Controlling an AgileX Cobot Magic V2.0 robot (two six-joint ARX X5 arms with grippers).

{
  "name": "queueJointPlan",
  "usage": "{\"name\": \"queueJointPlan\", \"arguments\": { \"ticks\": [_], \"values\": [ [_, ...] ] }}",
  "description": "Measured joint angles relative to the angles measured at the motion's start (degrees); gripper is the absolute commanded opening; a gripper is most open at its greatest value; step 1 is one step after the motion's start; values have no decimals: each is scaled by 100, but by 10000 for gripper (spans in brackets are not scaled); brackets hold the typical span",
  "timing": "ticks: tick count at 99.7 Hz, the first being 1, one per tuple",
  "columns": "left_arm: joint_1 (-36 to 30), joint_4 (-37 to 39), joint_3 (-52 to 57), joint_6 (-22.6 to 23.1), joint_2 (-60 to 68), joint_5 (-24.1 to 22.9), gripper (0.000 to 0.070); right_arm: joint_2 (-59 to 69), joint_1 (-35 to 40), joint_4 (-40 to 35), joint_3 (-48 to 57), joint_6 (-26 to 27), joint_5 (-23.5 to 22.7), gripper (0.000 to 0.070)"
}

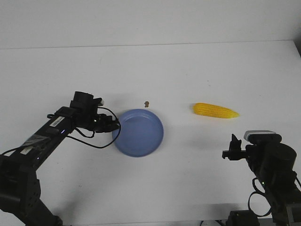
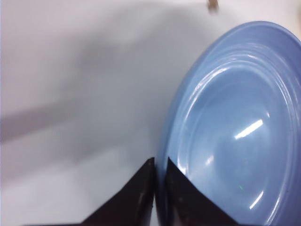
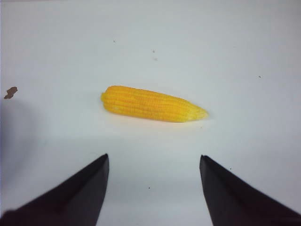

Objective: Place corn on plate with both arms
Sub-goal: 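Drag the blue plate with the left gripper toward the table center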

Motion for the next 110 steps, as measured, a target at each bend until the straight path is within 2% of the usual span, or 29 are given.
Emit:
{"name": "queueJointPlan", "arguments": {
  "ticks": [21,67,76,90,94,104,110],
  "values": [
    [-490,125,-380,61,0,-7,5,0,0,0,0,0,2,412],
    [-490,417,-699,107,-13,-136,29,0,0,0,0,0,2,412],
    [-490,417,-699,105,-15,-129,133,0,0,0,0,0,0,412],
    [-490,433,-699,105,-37,-92,380,0,0,0,0,0,0,412],
    [-490,461,-699,105,-59,-68,427,0,0,0,0,0,2,412],
    [-501,540,-699,105,-125,-66,502,0,0,0,0,0,2,412],
    [-494,605,-699,105,-164,-96,516,0,0,0,0,0,0,412]
  ]
}}
